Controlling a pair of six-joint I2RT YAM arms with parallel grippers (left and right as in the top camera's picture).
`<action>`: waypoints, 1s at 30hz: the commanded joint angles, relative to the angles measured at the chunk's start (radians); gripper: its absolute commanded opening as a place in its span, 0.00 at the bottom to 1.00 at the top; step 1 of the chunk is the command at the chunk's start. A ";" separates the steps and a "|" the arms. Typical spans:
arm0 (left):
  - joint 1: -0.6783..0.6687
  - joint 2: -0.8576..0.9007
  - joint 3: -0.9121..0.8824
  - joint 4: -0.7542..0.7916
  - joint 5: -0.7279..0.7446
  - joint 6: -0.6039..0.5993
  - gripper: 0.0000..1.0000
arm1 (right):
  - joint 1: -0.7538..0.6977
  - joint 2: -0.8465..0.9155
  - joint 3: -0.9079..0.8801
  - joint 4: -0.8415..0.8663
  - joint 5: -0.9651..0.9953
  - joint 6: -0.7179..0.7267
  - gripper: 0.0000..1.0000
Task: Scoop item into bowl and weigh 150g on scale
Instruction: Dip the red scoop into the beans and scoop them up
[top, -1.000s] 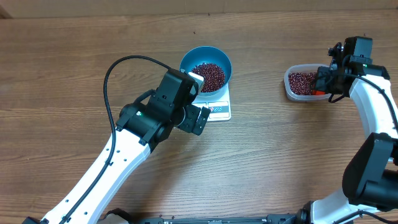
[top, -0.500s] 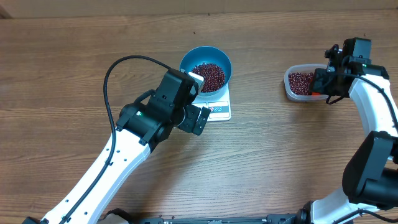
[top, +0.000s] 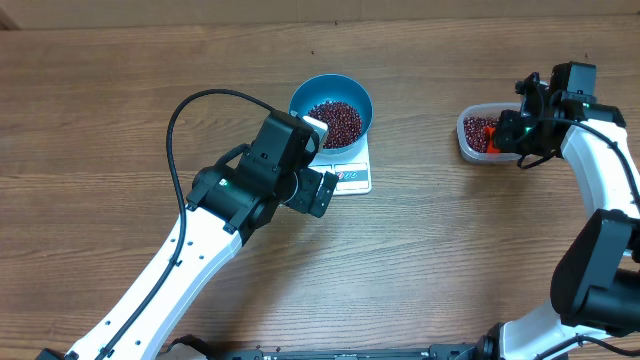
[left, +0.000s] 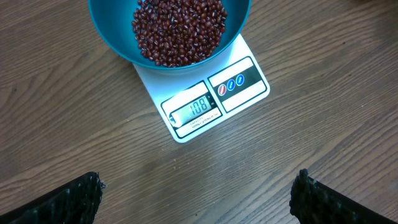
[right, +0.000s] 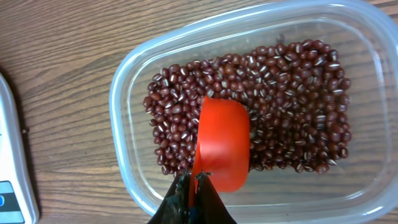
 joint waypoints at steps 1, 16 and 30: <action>-0.002 0.008 0.012 0.000 0.004 0.022 1.00 | 0.000 0.018 0.000 -0.004 -0.052 0.006 0.04; -0.002 0.008 0.012 0.000 0.004 0.022 1.00 | -0.003 0.040 0.000 0.001 -0.164 0.029 0.04; -0.002 0.008 0.012 0.000 0.004 0.022 1.00 | -0.027 0.049 0.000 0.060 -0.165 0.137 0.04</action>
